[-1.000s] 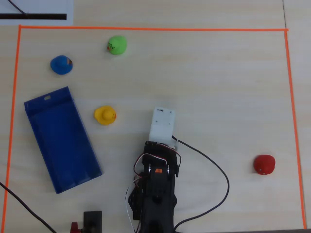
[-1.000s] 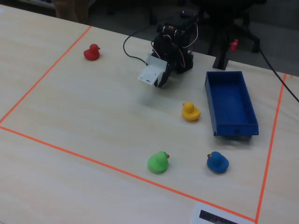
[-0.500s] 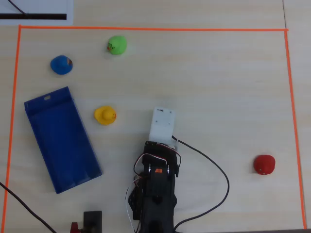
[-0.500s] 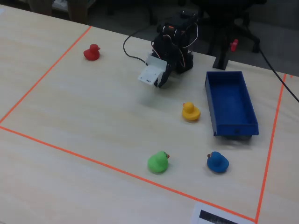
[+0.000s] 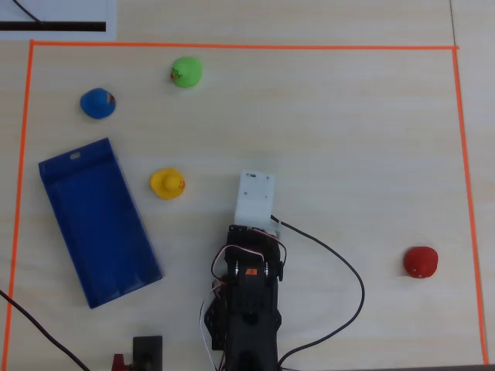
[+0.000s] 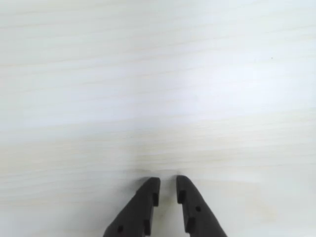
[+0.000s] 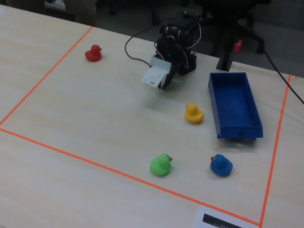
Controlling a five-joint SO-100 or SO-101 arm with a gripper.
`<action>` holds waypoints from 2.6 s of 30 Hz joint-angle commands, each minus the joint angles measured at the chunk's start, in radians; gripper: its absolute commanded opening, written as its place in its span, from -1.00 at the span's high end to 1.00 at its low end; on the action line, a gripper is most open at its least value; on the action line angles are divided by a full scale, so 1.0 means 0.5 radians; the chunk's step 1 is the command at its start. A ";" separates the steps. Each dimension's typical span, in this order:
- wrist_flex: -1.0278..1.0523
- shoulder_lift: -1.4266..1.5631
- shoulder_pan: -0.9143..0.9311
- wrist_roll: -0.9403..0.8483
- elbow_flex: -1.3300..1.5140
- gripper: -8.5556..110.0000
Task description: Grasp green duck and put it into box.
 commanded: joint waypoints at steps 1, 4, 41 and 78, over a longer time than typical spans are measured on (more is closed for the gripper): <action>0.018 -0.028 0.021 0.034 -0.009 0.85; -0.043 -0.071 0.086 -0.098 -0.028 0.80; -0.905 -3.774 -0.433 0.653 -3.516 0.34; -0.917 -5.163 -0.497 0.632 -4.952 0.39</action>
